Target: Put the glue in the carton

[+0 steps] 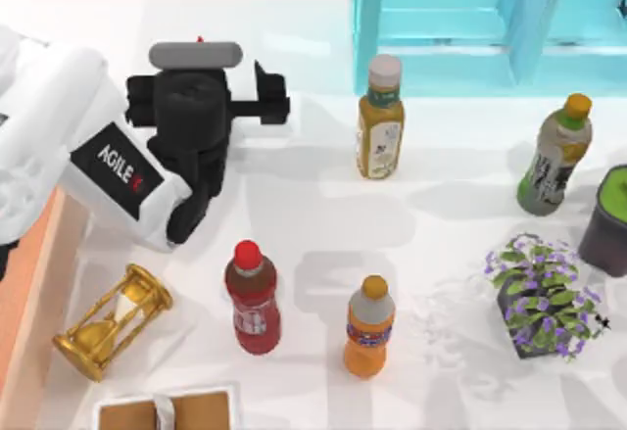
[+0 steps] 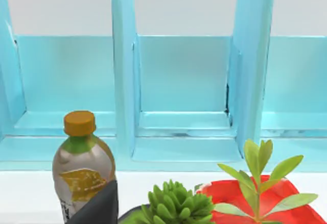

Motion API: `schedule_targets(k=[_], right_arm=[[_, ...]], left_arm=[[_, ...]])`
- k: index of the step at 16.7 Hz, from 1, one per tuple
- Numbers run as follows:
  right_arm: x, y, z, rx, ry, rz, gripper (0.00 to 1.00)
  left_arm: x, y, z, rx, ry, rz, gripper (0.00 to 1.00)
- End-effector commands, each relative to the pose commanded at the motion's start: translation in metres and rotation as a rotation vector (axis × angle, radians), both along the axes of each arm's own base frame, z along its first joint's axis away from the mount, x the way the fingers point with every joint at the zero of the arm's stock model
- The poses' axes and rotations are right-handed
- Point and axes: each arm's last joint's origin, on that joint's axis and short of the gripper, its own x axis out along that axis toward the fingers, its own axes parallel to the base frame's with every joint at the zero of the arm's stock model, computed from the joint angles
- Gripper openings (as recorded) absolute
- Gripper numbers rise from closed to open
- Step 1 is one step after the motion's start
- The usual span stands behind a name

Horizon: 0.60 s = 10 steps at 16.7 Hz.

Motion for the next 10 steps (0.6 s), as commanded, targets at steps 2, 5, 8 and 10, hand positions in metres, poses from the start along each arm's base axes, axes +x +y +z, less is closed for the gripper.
schedule_targets(k=[2,5,8,10], right_arm=[[0.0,0.0,0.0,0.0,0.0,0.0,1.0],[0.0,0.0,0.0,0.0,0.0,0.0,1.0],[0.0,0.0,0.0,0.0,0.0,0.0,1.0],[0.0,0.0,0.0,0.0,0.0,0.0,1.0]], left_arm=[[0.018,0.003,-0.008,0.0,0.001,0.001,1.0],[0.038,0.011,-0.024,0.001,0.001,0.001,1.0],[0.043,0.013,-0.03,0.002,0.002,0.001,1.0],[0.043,0.013,-0.03,0.002,0.002,0.001,1.0]])
